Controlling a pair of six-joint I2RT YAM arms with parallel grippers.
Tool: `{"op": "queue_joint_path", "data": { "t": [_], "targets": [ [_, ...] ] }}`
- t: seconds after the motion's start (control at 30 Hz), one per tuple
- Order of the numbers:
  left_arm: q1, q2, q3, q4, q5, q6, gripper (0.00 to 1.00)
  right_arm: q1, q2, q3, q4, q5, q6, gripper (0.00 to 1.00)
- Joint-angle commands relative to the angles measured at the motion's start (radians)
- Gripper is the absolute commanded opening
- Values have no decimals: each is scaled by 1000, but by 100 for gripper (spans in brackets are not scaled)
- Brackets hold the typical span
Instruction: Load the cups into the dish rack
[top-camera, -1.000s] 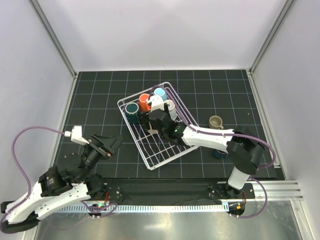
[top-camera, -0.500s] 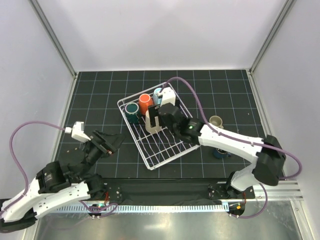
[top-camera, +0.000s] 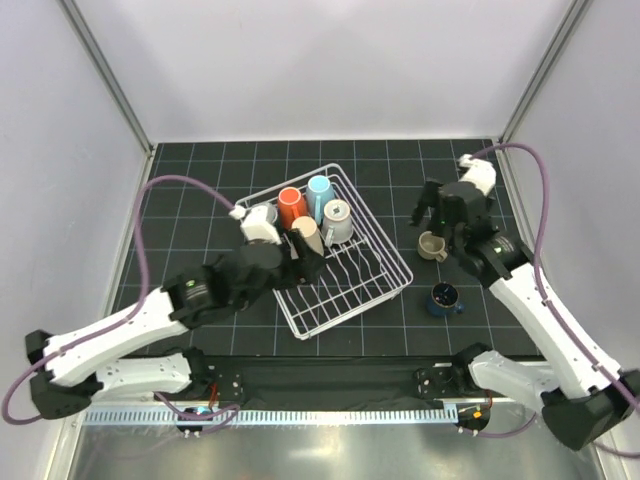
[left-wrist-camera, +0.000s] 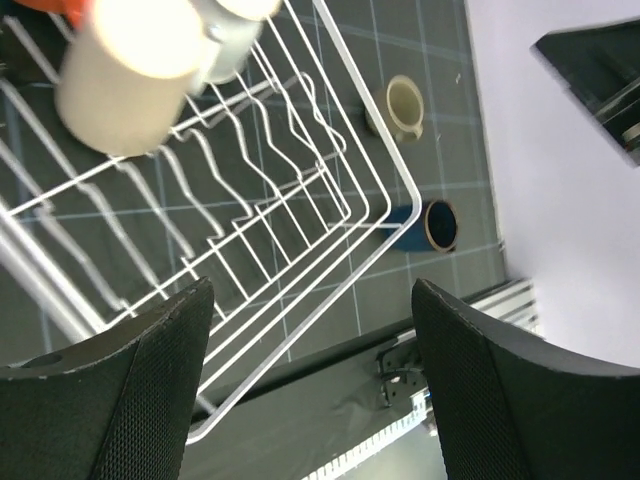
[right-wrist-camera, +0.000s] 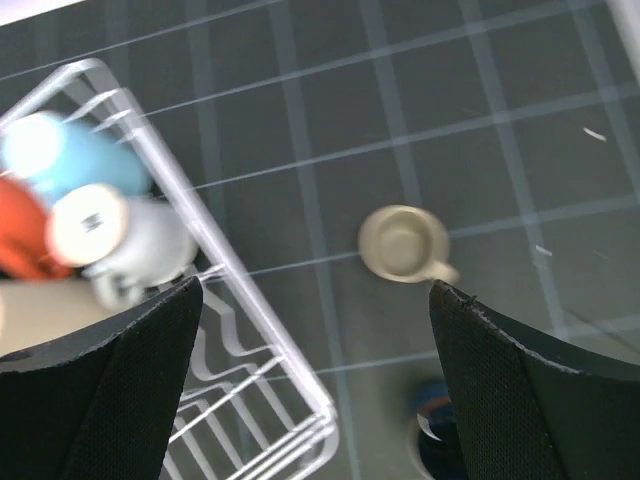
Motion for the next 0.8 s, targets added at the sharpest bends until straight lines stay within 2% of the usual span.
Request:
{"op": "queue_joint_path", "data": {
  "t": [0.0, 0.13, 0.17, 0.27, 0.37, 0.4, 0.5, 0.6, 0.63, 0.77],
  "targets": [
    [0, 174, 114, 79, 83, 64, 77, -191, -30, -9, -136, -74, -13, 93],
    [-1, 360, 234, 91, 159, 65, 75, -400, 4, -41, -162, -241, -53, 93],
    [-5, 402, 287, 94, 166, 64, 75, -431, 2, -55, -153, -315, -56, 92],
    [-34, 546, 372, 77, 137, 50, 73, -498, -31, -101, -131, -396, -58, 92],
    [-80, 702, 519, -1, 83, 35, 73, -523, -73, -103, -139, -386, -41, 92],
    [-95, 788, 621, -39, 60, 27, 73, -523, -79, -84, -153, -353, -35, 93],
    [-136, 903, 805, -149, 3, -4, 73, -551, -70, -25, -215, -286, -18, 93],
    [-161, 1043, 931, -231, -3, -25, 72, -571, -67, 8, -234, -266, -15, 93],
    [-169, 1112, 1011, -249, -2, -28, 68, -578, -68, 16, -239, -247, -15, 93],
    [-201, 1234, 1152, -291, 1, -42, 64, -624, -56, 60, -257, -228, -45, 93]
  ]
}}
